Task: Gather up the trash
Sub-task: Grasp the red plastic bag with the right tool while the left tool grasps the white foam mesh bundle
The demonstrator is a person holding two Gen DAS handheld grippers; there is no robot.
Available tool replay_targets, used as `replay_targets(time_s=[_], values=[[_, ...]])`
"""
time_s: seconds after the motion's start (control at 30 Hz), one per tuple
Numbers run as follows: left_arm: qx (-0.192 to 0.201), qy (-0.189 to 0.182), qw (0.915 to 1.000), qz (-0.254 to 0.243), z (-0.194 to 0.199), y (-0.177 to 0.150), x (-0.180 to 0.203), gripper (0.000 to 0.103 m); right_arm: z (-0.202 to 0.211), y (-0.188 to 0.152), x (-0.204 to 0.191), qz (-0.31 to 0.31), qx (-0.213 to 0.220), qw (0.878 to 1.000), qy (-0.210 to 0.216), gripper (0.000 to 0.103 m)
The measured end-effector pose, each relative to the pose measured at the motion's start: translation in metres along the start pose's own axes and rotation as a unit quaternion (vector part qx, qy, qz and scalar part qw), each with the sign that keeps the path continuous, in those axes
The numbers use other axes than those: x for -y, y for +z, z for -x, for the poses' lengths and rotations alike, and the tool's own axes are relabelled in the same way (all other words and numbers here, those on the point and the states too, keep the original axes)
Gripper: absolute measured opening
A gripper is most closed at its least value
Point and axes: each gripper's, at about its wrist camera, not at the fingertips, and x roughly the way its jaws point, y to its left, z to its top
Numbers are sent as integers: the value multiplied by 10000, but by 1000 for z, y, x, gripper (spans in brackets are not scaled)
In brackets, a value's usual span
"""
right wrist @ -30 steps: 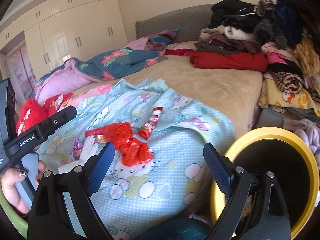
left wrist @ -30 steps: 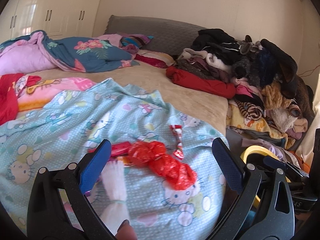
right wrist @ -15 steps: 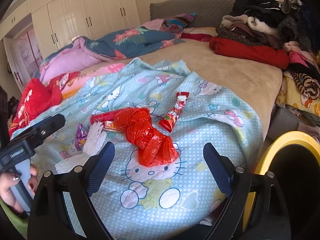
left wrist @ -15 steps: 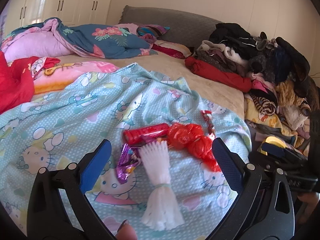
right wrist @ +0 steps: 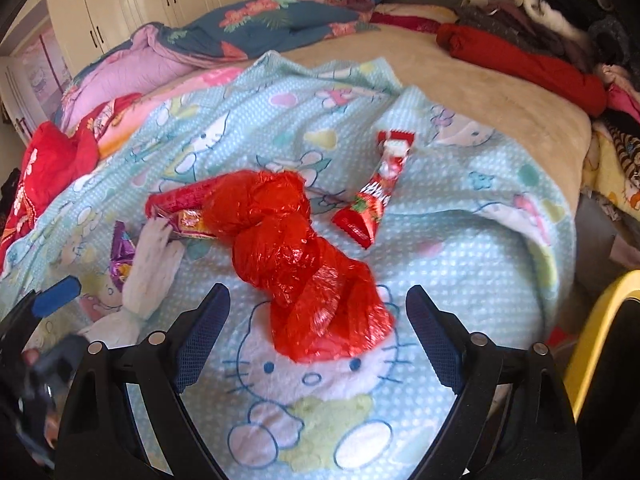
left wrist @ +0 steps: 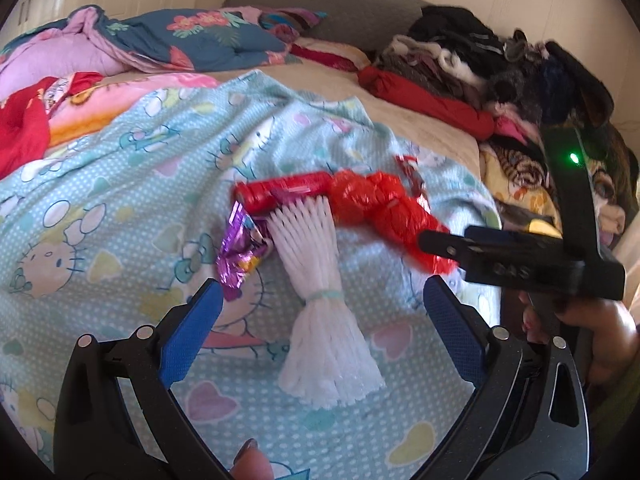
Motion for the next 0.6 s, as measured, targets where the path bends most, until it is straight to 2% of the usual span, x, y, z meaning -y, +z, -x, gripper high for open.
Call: replay_targets(time_s=[0.13, 0.2, 0.27, 0.3, 0.37, 0.43, 0.57, 0.6], values=[[-166, -11, 9999, -21, -7, -5, 2, 85, -16, -2, 0, -29, -250, 9997, 0, 64], [-244, 25, 9997, -7, -10, -6, 1, 83, -15, -3, 2, -49, -271, 9996, 61, 36], [-335, 69, 9994, -6, -13, -9, 1, 80, -11, -4, 6, -134, -264, 9993, 236, 21], [-375, 92, 9993, -16, -15, -10, 1, 78, -8, -6, 9, -188, -270, 9990, 303, 17], [-446, 129, 9989, 2, -16, -12, 0, 75, -2, -8, 11, -261, -242, 9986, 386, 14], [-529, 176, 9984, 7, -18, -15, -1, 66, 7, -10, 14, -327, -181, 9983, 438, 13], [-638, 201, 9978, -47, -19, -21, 2, 55, 22, -17, 20, -443, -103, 9979, 460, 13], [-673, 204, 9975, -74, -20, -22, 4, 48, 25, -19, 22, -476, -77, 9978, 463, 13]])
